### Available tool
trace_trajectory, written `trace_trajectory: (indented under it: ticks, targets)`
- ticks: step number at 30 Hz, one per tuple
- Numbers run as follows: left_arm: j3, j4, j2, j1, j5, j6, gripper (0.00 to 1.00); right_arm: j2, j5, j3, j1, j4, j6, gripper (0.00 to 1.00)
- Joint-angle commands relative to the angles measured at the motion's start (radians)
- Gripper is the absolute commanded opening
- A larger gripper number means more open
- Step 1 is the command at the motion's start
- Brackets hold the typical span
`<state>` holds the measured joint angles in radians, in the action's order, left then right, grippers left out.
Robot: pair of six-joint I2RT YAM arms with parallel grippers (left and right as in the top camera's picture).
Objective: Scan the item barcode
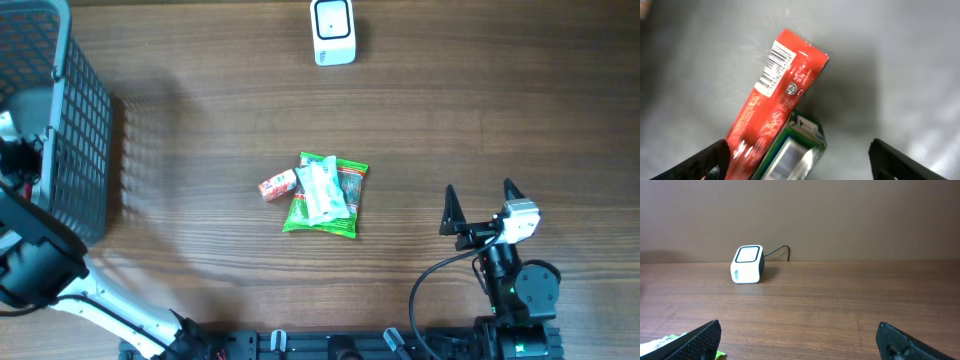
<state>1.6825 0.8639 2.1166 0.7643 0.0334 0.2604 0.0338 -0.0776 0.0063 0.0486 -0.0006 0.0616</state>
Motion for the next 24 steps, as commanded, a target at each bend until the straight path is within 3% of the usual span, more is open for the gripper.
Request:
trace_trajectory:
  ticks: [1, 7, 10, 13, 18, 20, 24]
  targets:
    - [0.023, 0.005, -0.04, 0.013, -0.032, 0.024, 0.9, -0.003, 0.01, -0.001, -0.003, 0.003, -0.009, 1.0]
    - [0.015, 0.005, -0.031, 0.043, -0.027, 0.105, 0.91, -0.003, 0.01, -0.001, -0.003, 0.003, -0.009, 1.0]
    - [0.003, 0.006, -0.003, 0.057, -0.023, 0.118, 0.91, -0.003, 0.01, -0.001, -0.003, 0.003, -0.009, 1.0]
    - [-0.023, -0.008, 0.043, 0.061, -0.023, 0.122, 0.84, -0.003, 0.01, -0.001, -0.003, 0.003, -0.009, 1.0]
    - [-0.047, -0.018, 0.106, 0.061, -0.024, 0.121, 0.86, -0.003, 0.01, -0.001, -0.003, 0.003, -0.009, 1.0]
    - [-0.047, -0.019, 0.11, 0.061, -0.024, 0.121, 0.8, -0.003, 0.01, -0.001, -0.003, 0.003, -0.009, 1.0]
    - [-0.047, -0.022, 0.11, 0.061, -0.023, 0.12, 0.56, -0.003, 0.01, -0.001, -0.003, 0.003, -0.009, 1.0]
